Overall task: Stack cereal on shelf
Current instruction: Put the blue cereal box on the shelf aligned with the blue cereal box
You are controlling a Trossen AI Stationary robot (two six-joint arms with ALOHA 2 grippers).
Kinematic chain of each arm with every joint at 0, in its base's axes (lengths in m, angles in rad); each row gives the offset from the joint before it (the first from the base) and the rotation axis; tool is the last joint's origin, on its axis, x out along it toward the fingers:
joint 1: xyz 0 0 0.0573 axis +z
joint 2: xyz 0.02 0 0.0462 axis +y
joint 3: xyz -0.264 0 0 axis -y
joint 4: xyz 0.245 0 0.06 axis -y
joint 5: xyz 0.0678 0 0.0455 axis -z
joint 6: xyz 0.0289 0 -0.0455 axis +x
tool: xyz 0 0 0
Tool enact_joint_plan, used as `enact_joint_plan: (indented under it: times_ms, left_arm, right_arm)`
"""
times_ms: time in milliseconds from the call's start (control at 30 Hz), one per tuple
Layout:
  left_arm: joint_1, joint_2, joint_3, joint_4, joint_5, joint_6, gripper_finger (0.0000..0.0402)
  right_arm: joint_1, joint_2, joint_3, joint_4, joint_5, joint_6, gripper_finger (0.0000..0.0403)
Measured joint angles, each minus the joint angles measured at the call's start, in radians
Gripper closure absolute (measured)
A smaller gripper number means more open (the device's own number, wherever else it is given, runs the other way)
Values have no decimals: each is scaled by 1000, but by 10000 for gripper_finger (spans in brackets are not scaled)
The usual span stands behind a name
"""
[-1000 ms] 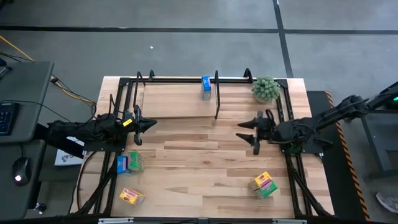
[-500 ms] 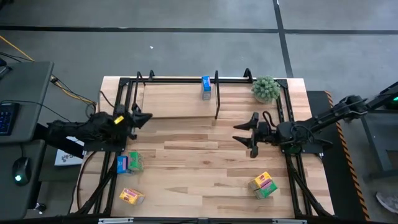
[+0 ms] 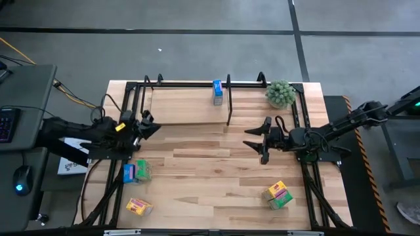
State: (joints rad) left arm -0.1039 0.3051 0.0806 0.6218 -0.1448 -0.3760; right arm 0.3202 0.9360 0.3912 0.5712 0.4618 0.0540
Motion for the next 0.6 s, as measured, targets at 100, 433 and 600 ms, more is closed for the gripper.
enact_joint_plan:
  times_ms: [100, 433, 600]
  left_arm:
    - [-23, 84, 113, -113, -6, 27, 362]
    - [-60, 324, 627, -1008, -18, -177, 206]
    - [-86, 428, 791, -1363, 125, -478, 171]
  right_arm:
    - [0, 0, 0, 3, 0, 20, 203]
    - [0, 0, 0, -6, -1, 28, 203]
    - [0, 0, 0, -9, -2, 28, 203]
